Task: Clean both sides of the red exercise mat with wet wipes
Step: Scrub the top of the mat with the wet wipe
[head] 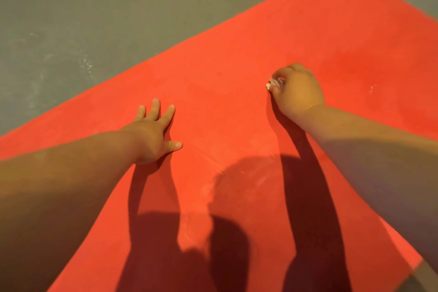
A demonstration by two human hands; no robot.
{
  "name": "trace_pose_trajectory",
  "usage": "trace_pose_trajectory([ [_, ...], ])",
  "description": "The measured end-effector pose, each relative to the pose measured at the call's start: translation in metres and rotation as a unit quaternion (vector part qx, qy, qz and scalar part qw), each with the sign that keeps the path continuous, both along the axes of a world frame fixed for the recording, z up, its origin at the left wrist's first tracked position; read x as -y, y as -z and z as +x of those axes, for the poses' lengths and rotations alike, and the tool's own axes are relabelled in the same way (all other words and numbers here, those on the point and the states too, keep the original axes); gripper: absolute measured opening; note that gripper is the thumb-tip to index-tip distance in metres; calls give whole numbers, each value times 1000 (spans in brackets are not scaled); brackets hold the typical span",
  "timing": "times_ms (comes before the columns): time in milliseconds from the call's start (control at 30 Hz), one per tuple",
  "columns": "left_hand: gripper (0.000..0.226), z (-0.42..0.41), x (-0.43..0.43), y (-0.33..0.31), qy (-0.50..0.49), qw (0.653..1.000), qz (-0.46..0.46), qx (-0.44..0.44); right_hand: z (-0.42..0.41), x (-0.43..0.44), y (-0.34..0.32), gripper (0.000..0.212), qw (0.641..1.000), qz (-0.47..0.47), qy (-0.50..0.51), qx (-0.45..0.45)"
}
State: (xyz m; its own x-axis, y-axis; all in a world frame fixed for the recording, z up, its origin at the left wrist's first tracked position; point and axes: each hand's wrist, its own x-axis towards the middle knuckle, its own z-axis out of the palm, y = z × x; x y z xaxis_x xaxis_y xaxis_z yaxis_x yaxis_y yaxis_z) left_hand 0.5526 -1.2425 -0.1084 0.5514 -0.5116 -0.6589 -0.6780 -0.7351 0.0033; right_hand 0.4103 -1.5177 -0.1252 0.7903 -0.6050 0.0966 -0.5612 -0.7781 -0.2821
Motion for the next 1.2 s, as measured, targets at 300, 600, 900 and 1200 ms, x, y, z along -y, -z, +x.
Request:
trace_pose_trajectory([
  [300, 97, 3, -1, 1, -16, 1000, -22, -4, -6, -91, 7, 30, 989, 104, -103, 24],
  [600, 98, 2, -2, 1, -21, 999, -37, 0, -9, 14, 2, 21, 985, 100, 130, 47],
  [900, 99, 4, -2, 0, -22, 999, -37, -1, -30, -132, 15, 19, 969, 136, -200, 56],
  [1200, 97, 4, -4, 3, -33, 998, -50, 6, -53, -27, 8, 23, 992, 86, 80, 46],
])
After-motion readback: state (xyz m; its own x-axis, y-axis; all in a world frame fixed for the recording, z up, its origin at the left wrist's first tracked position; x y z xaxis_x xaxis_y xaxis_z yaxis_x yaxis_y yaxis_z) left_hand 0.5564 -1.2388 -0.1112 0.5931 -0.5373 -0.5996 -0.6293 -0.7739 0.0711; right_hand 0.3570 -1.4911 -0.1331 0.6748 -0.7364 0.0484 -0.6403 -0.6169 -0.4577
